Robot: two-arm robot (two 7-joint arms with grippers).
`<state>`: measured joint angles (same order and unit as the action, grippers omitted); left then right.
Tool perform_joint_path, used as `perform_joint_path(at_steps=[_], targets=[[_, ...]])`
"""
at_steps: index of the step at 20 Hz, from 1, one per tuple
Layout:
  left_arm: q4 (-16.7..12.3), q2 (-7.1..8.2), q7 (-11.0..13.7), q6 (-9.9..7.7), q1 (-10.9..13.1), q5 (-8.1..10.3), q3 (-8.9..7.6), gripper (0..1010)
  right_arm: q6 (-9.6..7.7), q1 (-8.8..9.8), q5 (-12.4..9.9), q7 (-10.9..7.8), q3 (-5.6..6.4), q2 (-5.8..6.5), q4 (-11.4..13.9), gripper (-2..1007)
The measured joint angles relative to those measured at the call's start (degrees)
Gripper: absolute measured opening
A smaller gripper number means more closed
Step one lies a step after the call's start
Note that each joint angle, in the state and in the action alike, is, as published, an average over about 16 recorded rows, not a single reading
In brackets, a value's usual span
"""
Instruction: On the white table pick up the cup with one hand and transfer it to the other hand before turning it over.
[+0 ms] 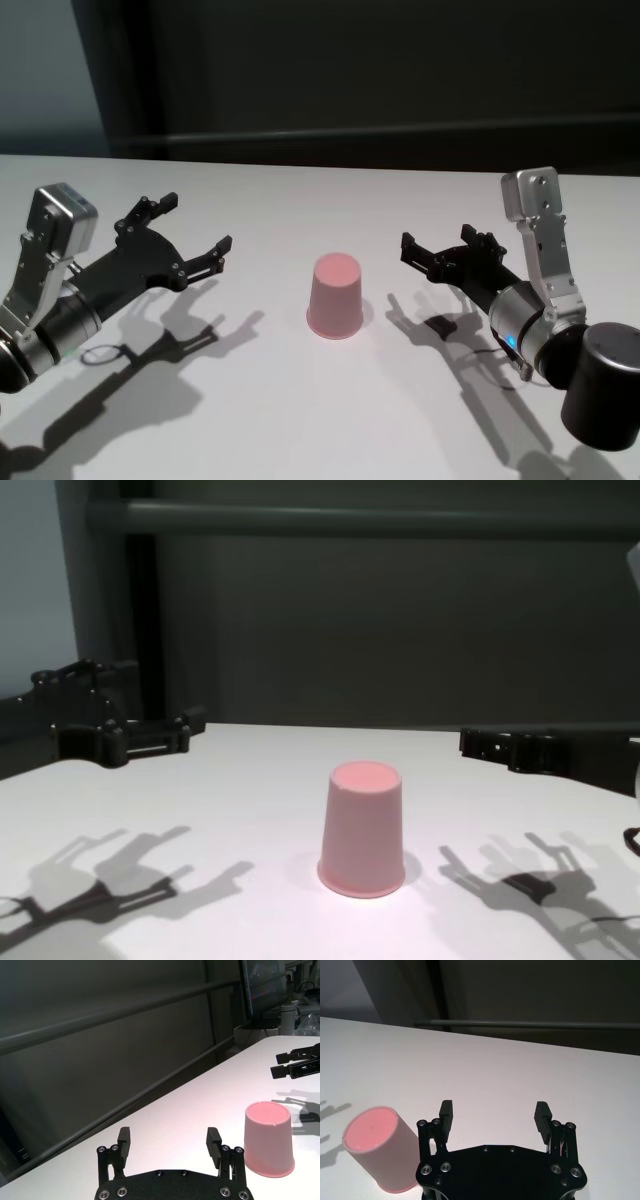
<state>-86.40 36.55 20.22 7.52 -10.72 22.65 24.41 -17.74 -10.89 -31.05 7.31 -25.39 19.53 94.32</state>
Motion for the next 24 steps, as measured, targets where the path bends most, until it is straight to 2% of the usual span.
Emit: perform_joint_path(at_steps=[6,24], targets=[[0.00,0.00,0.00,0.00,0.00,0.00,0.00,1001,0.02,0.49,0.01,-0.07,0.26,0.08,-0.38,1002],[0.00,0.00,0.00,0.00,0.00,0.00,0.00,1001,-0.24,-0.01,-0.02,-0.16,-0.12,0.02,-0.21,1002]])
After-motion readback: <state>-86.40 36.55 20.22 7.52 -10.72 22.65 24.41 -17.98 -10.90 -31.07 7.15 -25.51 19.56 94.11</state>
